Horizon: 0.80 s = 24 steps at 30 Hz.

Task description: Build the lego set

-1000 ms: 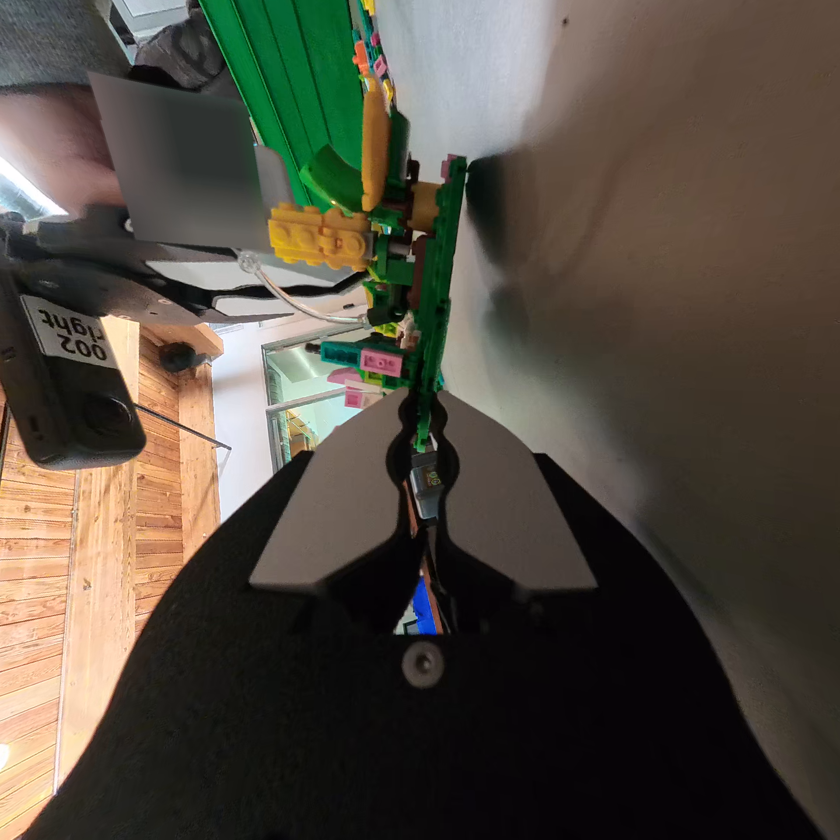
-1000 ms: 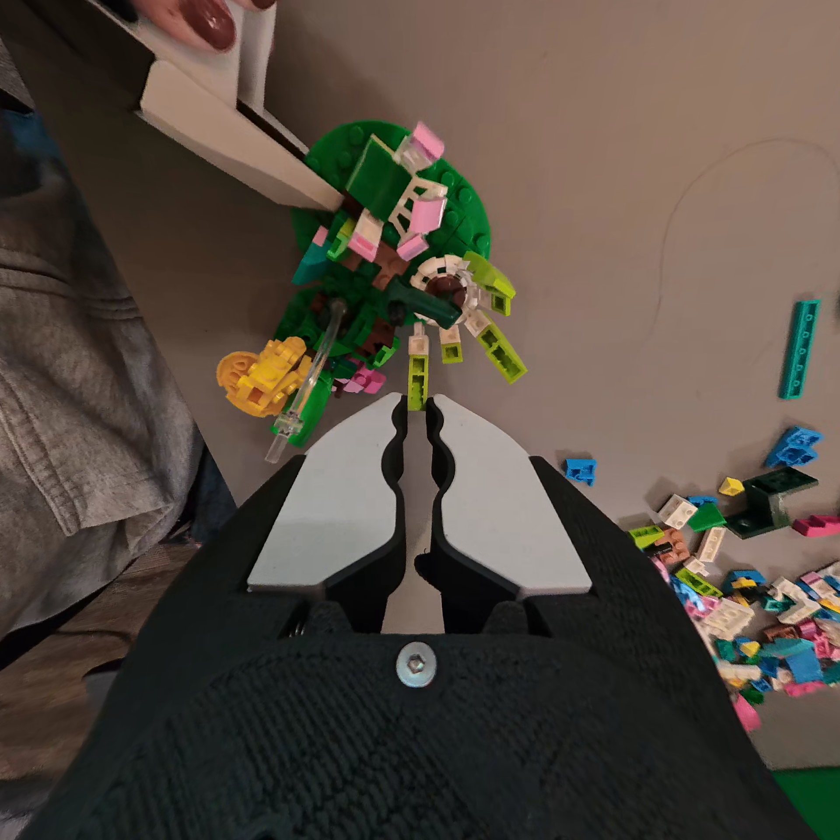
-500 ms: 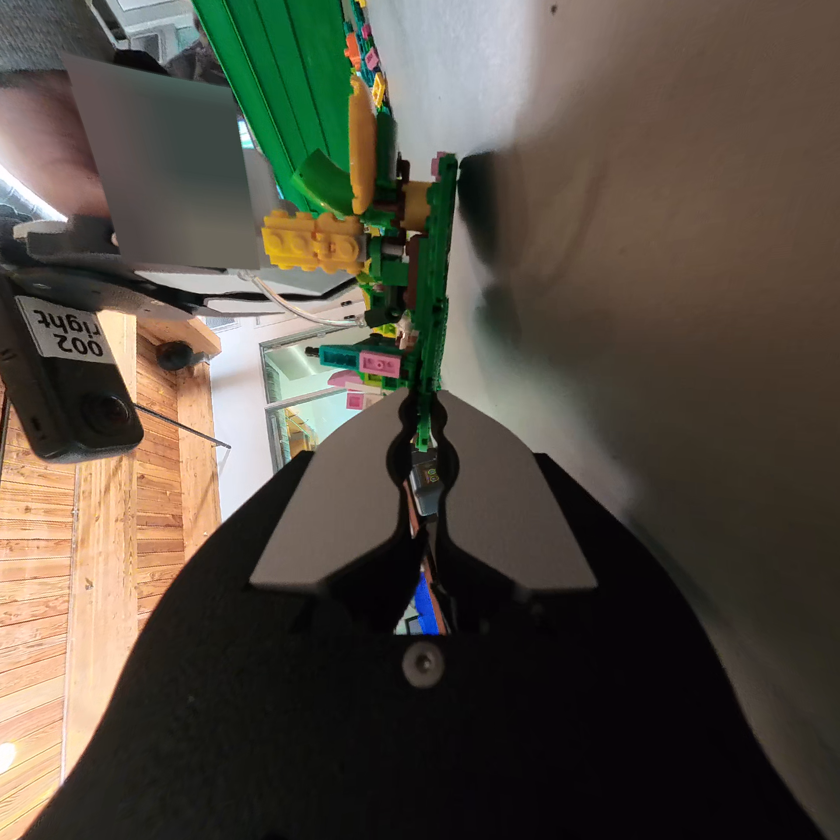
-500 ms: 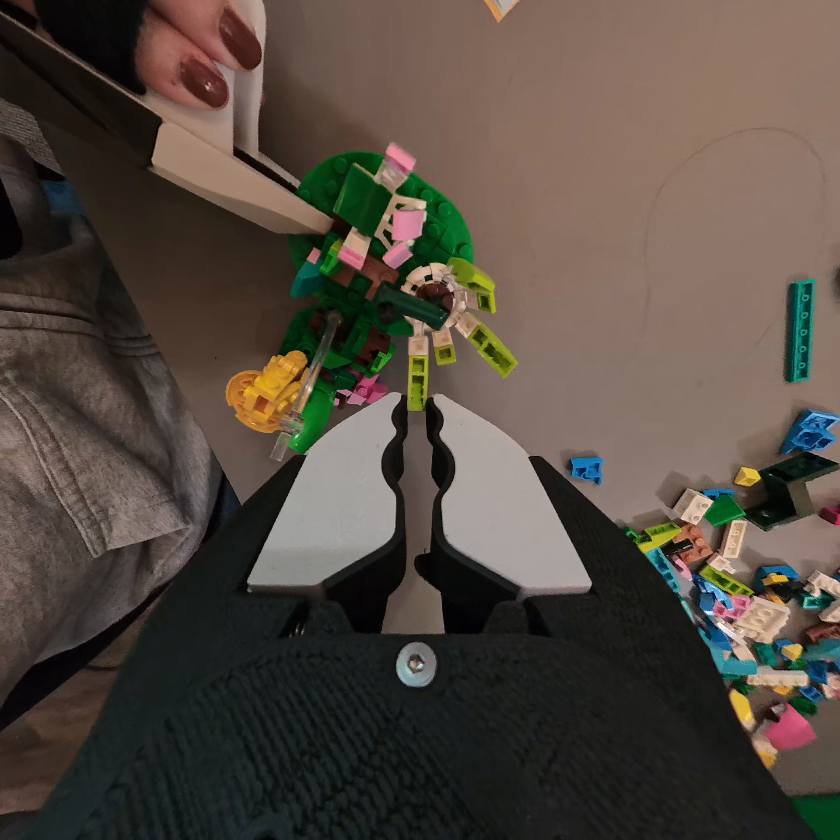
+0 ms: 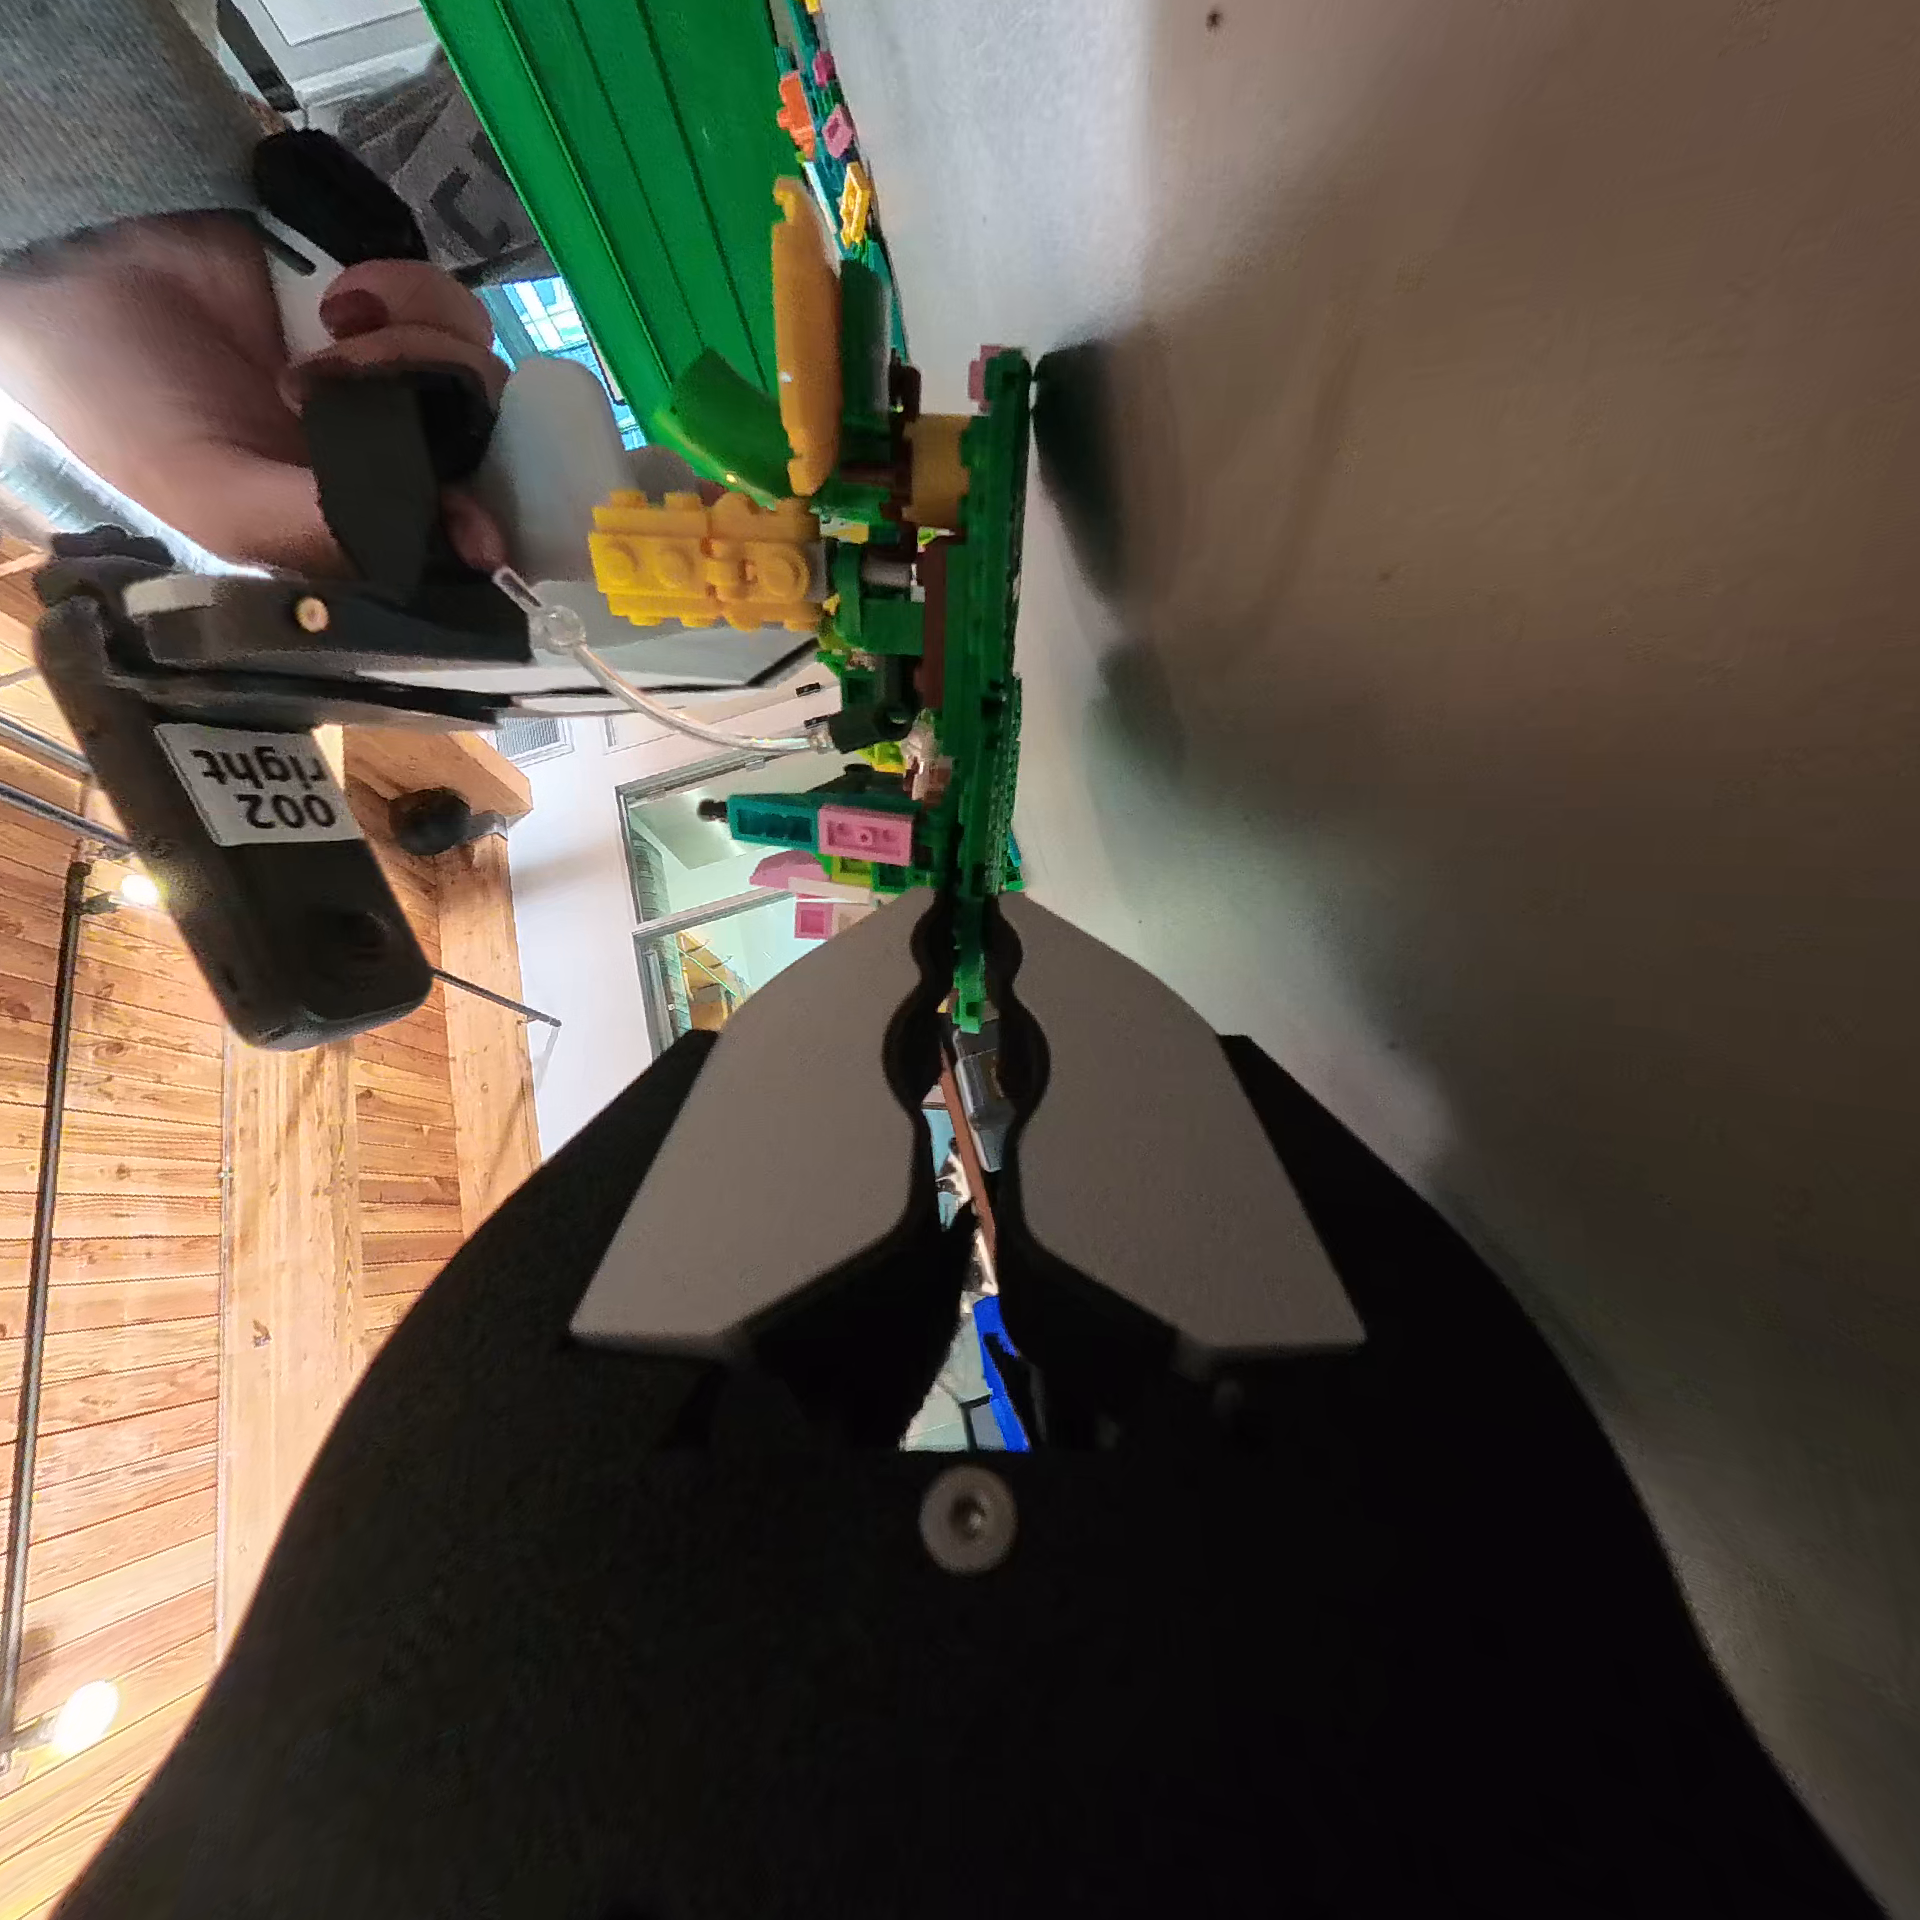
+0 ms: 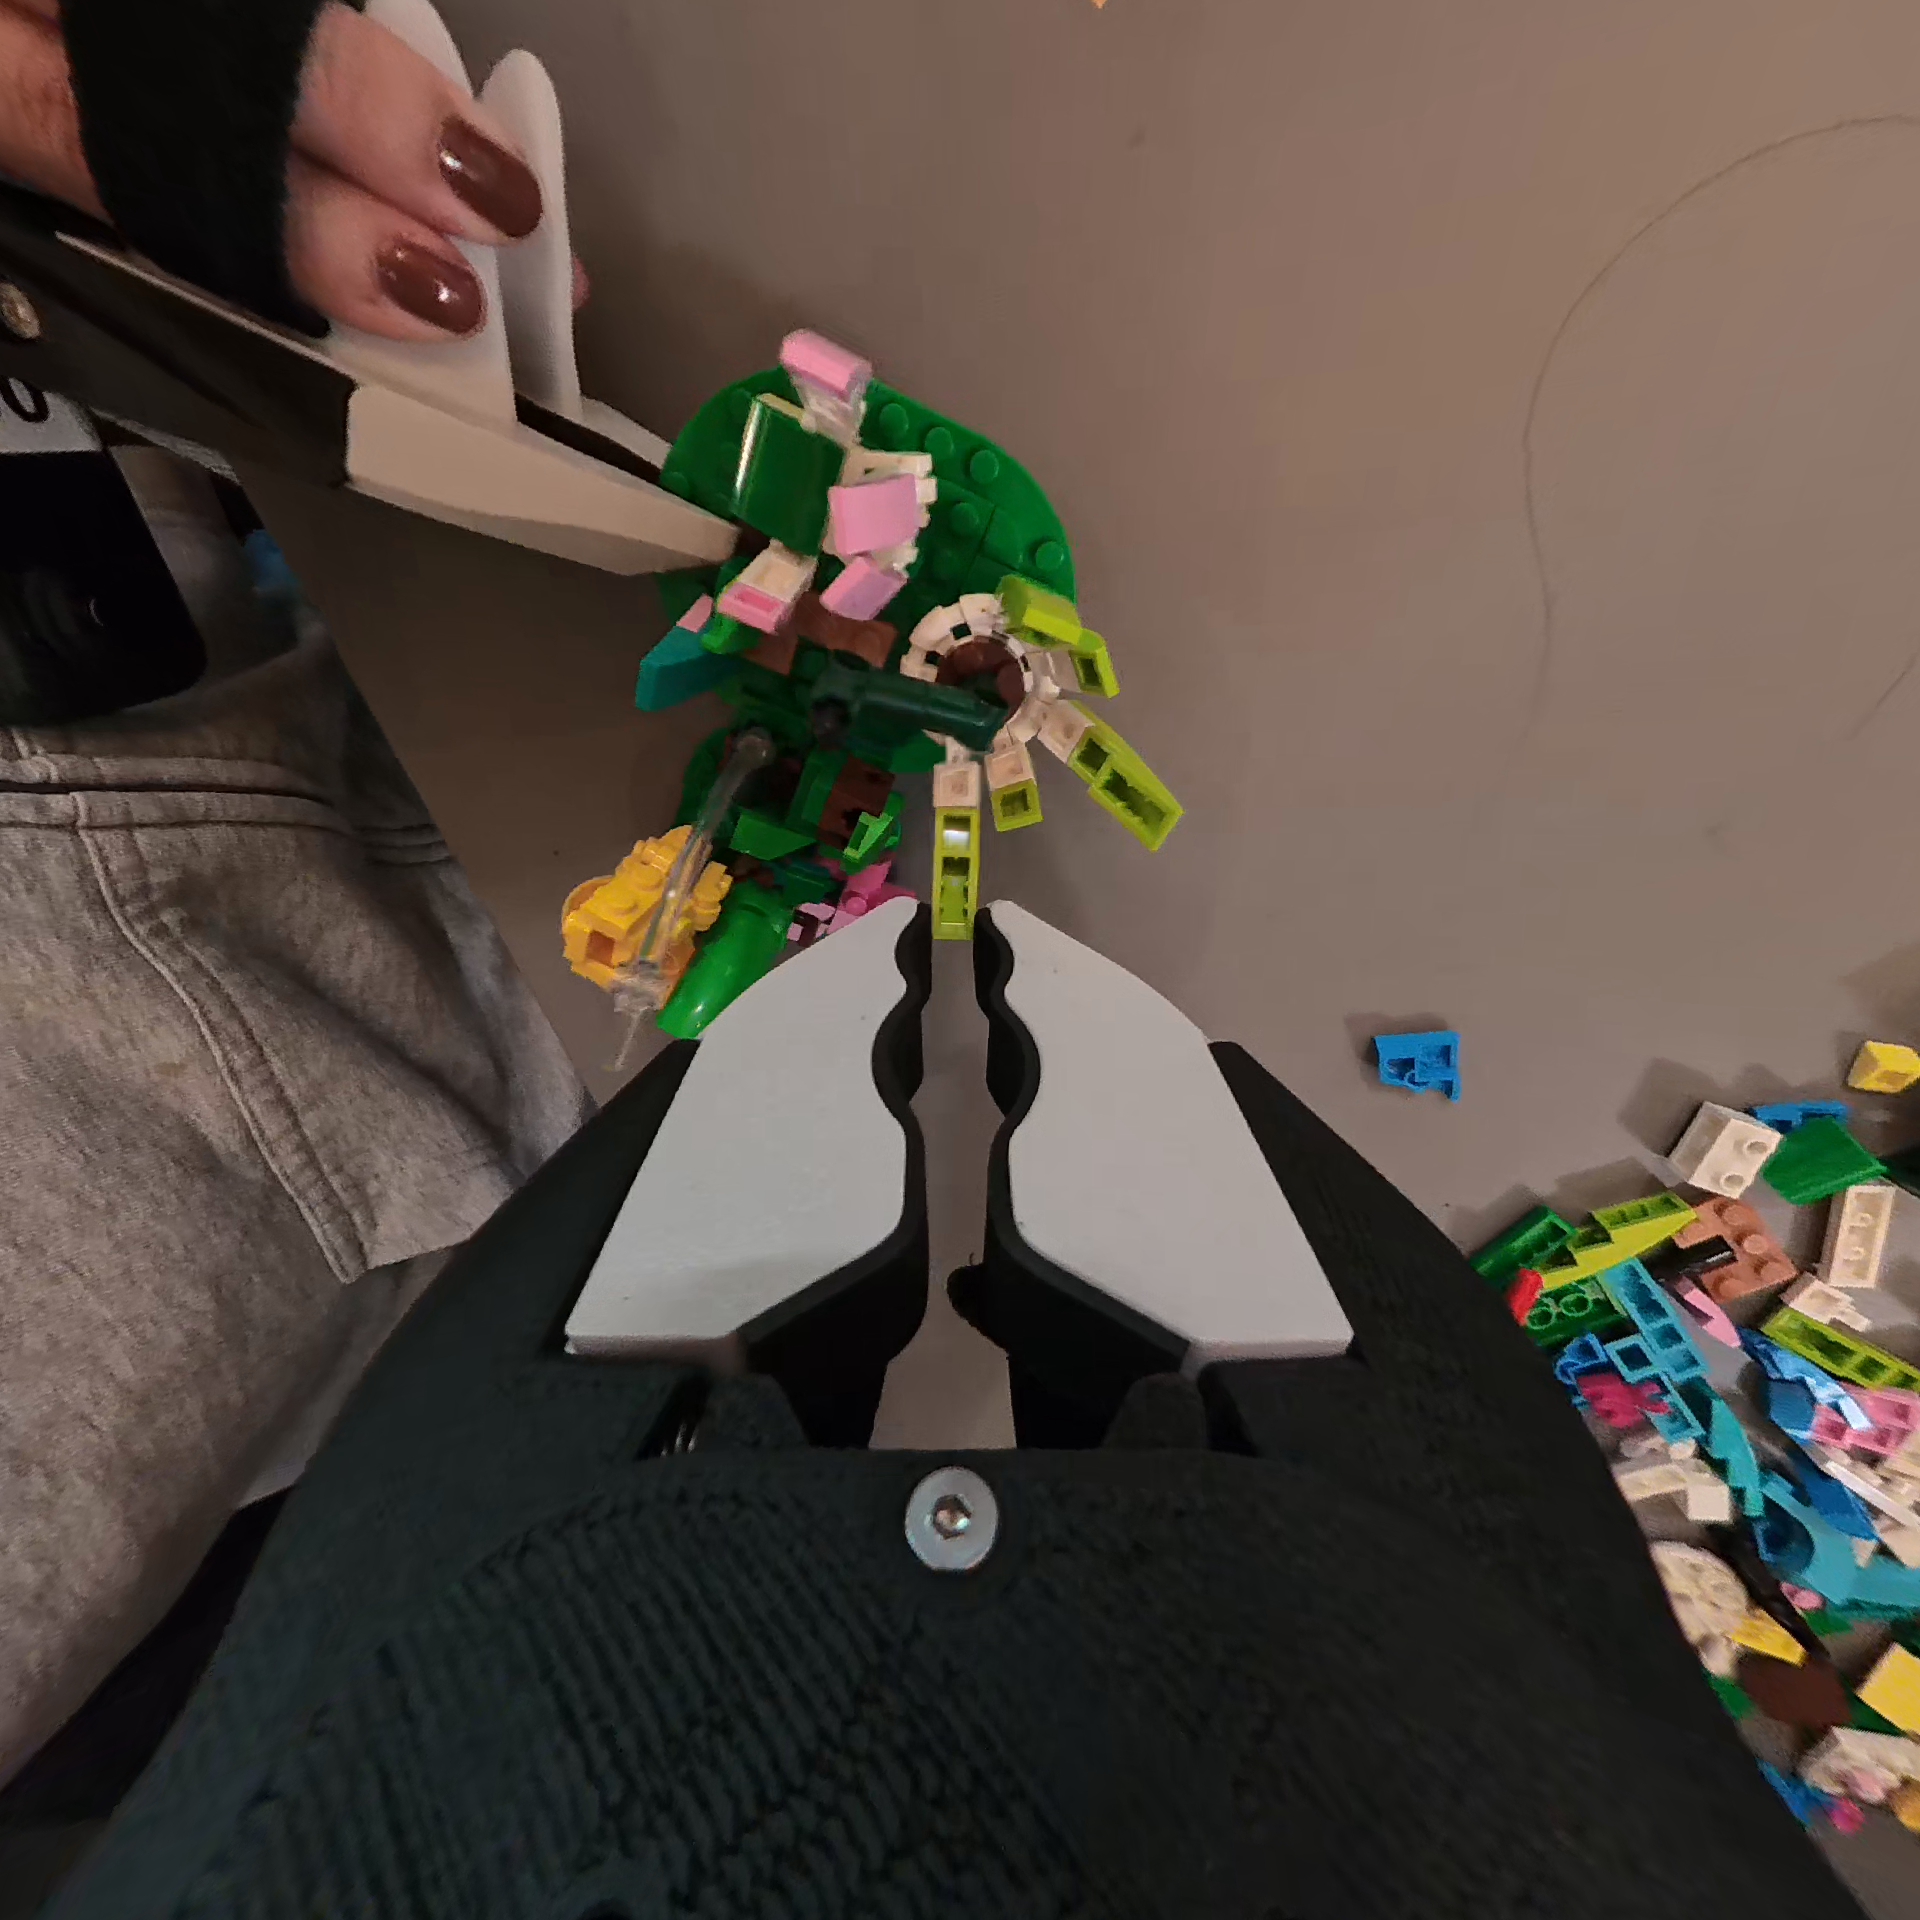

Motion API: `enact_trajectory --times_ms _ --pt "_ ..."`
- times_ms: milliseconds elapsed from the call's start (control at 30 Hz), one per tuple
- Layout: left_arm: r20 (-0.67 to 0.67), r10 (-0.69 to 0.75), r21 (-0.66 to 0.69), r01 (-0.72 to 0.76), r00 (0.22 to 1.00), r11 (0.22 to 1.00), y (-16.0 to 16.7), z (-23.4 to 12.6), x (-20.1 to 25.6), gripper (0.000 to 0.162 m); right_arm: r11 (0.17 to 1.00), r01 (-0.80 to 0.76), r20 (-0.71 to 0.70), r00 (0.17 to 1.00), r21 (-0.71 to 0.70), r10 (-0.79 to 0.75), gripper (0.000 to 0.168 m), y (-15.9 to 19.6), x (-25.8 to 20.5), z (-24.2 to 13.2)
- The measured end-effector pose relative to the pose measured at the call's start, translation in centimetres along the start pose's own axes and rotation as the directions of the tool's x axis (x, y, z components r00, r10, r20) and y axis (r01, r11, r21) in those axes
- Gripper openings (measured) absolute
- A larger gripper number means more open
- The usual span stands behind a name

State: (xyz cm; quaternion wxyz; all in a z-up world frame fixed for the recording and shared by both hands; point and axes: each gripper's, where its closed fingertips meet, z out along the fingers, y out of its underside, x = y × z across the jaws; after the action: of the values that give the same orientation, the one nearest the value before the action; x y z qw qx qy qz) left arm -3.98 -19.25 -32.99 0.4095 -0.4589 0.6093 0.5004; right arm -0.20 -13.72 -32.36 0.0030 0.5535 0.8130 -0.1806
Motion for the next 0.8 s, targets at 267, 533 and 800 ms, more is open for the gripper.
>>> enact_trajectory --times_ms 267,533,800 --pt "0.002 0.003 0.011 -0.003 1.000 1.000 -0.3 0.0 0.0 0.005 0.998 -0.024 0.055 0.998 -0.053 0.027 0.006 0.8 -0.4 0.4" --pt "0.007 0.011 0.009 -0.011 1.000 1.000 -0.4 0.0 -0.1 0.005 0.997 -0.041 0.075 0.996 -0.071 0.047 0.006 1.0 -0.5 0.5" --pt "0.003 0.015 0.006 -0.015 1.000 1.000 -0.4 0.0 0.0 0.005 0.996 -0.084 0.090 0.992 -0.037 0.087 0.006 0.6 -0.4 0.3"
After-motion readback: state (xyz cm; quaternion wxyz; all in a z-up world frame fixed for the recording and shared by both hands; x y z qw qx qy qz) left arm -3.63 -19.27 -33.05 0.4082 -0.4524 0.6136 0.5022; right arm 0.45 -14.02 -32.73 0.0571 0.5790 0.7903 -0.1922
